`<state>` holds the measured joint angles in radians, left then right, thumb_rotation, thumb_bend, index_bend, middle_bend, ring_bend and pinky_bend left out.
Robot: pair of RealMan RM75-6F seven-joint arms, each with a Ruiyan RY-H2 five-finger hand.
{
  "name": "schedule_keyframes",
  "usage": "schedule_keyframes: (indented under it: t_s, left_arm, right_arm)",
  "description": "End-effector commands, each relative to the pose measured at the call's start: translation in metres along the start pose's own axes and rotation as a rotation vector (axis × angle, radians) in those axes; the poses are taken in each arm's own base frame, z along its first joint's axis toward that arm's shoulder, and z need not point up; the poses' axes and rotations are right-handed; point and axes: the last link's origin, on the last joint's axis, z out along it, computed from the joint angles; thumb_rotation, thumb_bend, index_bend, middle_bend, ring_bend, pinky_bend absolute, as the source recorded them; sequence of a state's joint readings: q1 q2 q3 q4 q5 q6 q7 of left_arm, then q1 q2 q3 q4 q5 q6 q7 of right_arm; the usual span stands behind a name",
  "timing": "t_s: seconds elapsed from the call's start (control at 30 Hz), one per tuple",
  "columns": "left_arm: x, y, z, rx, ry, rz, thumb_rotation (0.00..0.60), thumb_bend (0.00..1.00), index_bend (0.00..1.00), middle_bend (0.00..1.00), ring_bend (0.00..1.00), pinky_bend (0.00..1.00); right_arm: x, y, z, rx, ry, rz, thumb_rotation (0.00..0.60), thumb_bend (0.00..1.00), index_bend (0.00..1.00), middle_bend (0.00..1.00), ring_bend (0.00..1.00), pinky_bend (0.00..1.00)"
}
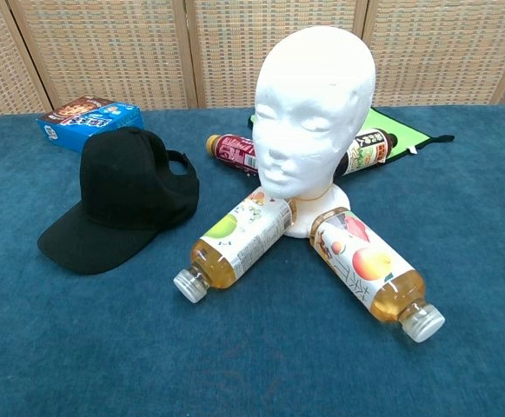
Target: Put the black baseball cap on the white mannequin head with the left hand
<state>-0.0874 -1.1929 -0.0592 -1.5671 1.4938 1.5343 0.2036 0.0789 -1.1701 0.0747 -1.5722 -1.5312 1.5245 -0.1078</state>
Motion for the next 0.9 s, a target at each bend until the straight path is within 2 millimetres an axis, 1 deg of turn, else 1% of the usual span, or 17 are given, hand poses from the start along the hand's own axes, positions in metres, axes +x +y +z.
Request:
schedule_keyframes:
  t_s: [0.03, 0.87, 0.9]
  left_arm:
    - [-0.0001, 0.0003, 0.0002, -0.001, -0.001, 0.001, 0.600, 0.00, 0.00, 0.00, 0.00, 0.00]
    - [-0.0063, 0.0050, 0.0029, -0.014, -0.019, 0.009, 0.600, 0.00, 0.00, 0.00, 0.00, 0.00]
    - [-0.0065, 0.0056, 0.0034, -0.015, -0.016, 0.009, 0.600, 0.01, 0.00, 0.00, 0.01, 0.01]
  right_arm:
    - [0.0003, 0.0001, 0.0000, -0.001, 0.002, 0.000, 0.600, 0.03, 0.05, 0.00, 0.00, 0.00]
    - [-0.0006, 0.0009, -0.0010, -0.009, -0.009, 0.004, 0.600, 0.03, 0.05, 0.00, 0.00, 0.00]
    - [-0.0002, 0.0009, -0.0012, -0.009, -0.008, 0.005, 0.600, 0.03, 0.05, 0.00, 0.00, 0.00]
